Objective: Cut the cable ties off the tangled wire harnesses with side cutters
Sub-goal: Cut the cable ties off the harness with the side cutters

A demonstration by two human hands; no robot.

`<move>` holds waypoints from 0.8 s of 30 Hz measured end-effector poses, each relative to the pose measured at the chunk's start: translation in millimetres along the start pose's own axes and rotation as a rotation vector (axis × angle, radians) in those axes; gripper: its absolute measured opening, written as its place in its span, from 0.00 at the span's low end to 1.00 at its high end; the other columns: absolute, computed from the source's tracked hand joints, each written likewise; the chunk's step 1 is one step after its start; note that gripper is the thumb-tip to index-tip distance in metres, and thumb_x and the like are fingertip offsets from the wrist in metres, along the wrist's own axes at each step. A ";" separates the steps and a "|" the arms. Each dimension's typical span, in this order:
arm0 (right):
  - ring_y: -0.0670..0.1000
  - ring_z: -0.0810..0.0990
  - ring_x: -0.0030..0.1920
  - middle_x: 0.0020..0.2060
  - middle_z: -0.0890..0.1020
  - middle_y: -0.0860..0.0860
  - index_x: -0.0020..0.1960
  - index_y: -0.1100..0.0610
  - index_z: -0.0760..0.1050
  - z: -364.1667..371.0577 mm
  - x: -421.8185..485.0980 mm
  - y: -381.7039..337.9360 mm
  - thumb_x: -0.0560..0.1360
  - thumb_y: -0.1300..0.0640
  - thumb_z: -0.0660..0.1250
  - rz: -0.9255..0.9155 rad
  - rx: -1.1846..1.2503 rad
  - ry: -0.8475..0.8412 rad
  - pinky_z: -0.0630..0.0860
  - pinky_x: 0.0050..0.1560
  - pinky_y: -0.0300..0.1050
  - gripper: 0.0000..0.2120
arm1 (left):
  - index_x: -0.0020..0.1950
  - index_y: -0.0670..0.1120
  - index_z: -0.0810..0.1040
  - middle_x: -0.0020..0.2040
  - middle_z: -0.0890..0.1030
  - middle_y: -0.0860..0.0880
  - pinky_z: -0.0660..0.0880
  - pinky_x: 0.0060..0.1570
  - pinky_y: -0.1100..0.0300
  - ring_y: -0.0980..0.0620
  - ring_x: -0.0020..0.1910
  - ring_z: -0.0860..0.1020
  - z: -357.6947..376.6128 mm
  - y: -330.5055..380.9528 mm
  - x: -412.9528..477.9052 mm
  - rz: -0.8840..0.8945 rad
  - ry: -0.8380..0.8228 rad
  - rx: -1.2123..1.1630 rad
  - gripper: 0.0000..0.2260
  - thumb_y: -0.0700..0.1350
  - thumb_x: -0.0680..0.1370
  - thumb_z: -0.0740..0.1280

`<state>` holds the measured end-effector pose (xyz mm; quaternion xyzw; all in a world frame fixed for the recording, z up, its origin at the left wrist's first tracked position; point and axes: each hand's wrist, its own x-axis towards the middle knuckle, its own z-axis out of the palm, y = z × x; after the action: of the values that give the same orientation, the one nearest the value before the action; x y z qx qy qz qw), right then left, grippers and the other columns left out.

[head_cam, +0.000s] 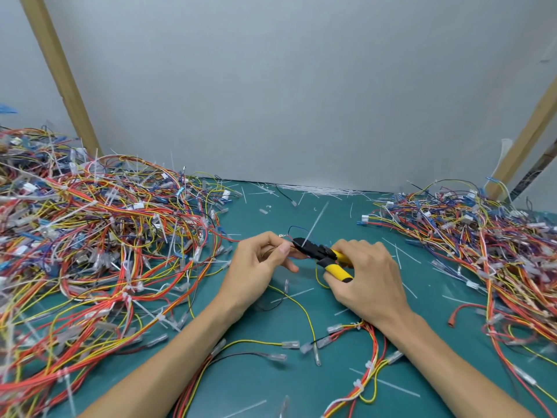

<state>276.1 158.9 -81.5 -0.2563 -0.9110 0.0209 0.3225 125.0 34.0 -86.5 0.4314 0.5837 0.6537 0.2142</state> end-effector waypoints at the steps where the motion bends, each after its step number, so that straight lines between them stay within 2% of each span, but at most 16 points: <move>1: 0.51 0.67 0.33 0.29 0.72 0.45 0.39 0.51 0.73 -1.1 0.2 -0.5 0.64 0.47 0.63 -0.016 -0.025 0.005 0.63 0.37 0.45 0.09 | 0.42 0.40 0.77 0.41 0.86 0.47 0.70 0.35 0.73 0.55 0.35 0.82 -0.2 -0.9 0.1 0.005 0.001 0.013 0.08 0.36 0.81 0.63; 4: 0.53 0.71 0.33 0.29 0.73 0.46 0.39 0.52 0.74 -1.9 1.4 -0.5 0.64 0.45 0.61 -0.046 -0.080 0.012 0.66 0.37 0.46 0.11 | 0.43 0.38 0.77 0.36 0.85 0.52 0.69 0.34 0.73 0.58 0.33 0.81 0.3 -2.8 0.0 0.008 0.001 0.046 0.07 0.36 0.81 0.63; 7: 0.55 0.73 0.39 0.35 0.76 0.48 0.45 0.52 0.77 -0.6 1.0 -0.3 0.64 0.48 0.68 -0.029 -0.064 -0.023 0.71 0.40 0.49 0.12 | 0.43 0.39 0.76 0.35 0.85 0.53 0.68 0.33 0.74 0.58 0.32 0.80 0.9 -2.2 -0.3 0.017 0.007 0.065 0.07 0.35 0.81 0.63; 9: 0.55 0.75 0.40 0.37 0.77 0.48 0.47 0.53 0.78 -0.4 0.6 -0.6 0.64 0.49 0.70 -0.027 -0.043 -0.036 0.73 0.39 0.48 0.14 | 0.42 0.40 0.77 0.37 0.85 0.53 0.68 0.33 0.73 0.57 0.32 0.81 1.5 -1.7 0.1 0.026 0.011 0.079 0.08 0.35 0.81 0.63; 12: 0.55 0.75 0.36 0.31 0.74 0.47 0.41 0.52 0.75 -1.5 0.7 -2.8 0.63 0.46 0.65 -0.042 -0.066 -0.027 0.69 0.31 0.45 0.12 | 0.44 0.37 0.77 0.35 0.84 0.53 0.68 0.33 0.73 0.58 0.31 0.80 1.2 -3.9 -0.2 0.009 0.011 0.081 0.07 0.35 0.81 0.63; 14: 0.55 0.74 0.33 0.28 0.72 0.47 0.38 0.51 0.72 -2.9 0.4 -3.3 0.62 0.45 0.62 -0.043 -0.069 -0.017 0.63 0.29 0.42 0.11 | 0.44 0.35 0.76 0.34 0.84 0.53 0.68 0.33 0.73 0.59 0.31 0.80 1.1 -5.5 0.1 0.005 0.009 0.079 0.07 0.35 0.81 0.63; 16: 0.53 0.73 0.32 0.27 0.71 0.46 0.37 0.50 0.71 -3.2 -0.3 -1.6 0.62 0.44 0.62 -0.045 -0.078 -0.001 0.59 0.30 0.41 0.10 | 0.44 0.37 0.77 0.33 0.84 0.51 0.68 0.33 0.72 0.60 0.31 0.79 1.9 -5.1 0.1 0.007 0.000 0.081 0.08 0.36 0.81 0.63; 18: 0.52 0.72 0.33 0.29 0.71 0.45 0.38 0.50 0.72 -1.6 -0.4 0.6 0.62 0.45 0.64 -0.054 -0.084 0.001 0.59 0.31 0.40 0.10 | 0.42 0.41 0.77 0.33 0.84 0.51 0.68 0.33 0.72 0.61 0.31 0.79 2.0 -3.3 -0.6 0.012 0.000 0.083 0.09 0.38 0.81 0.62; 20: 0.51 0.71 0.34 0.31 0.71 0.45 0.40 0.50 0.72 -0.1 -0.4 1.9 0.62 0.45 0.65 -0.057 -0.071 -0.016 0.61 0.32 0.41 0.11 | 0.42 0.41 0.76 0.33 0.84 0.52 0.68 0.34 0.72 0.61 0.30 0.78 2.0 -1.8 -1.2 0.007 -0.001 0.086 0.10 0.38 0.82 0.62; 24: 0.52 0.72 0.31 0.28 0.70 0.46 0.37 0.48 0.67 -1.2 1.5 -0.8 0.61 0.46 0.67 -0.052 -0.071 -0.018 0.58 0.31 0.41 0.11 | 0.40 0.44 0.75 0.33 0.83 0.50 0.68 0.34 0.72 0.63 0.29 0.77 0.9 1.9 -0.8 -0.002 0.002 0.091 0.11 0.38 0.82 0.61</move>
<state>275.4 158.8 -79.6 -0.2436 -0.9203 -0.0175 0.3056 126.6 33.5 -85.0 0.4396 0.6133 0.6267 0.1946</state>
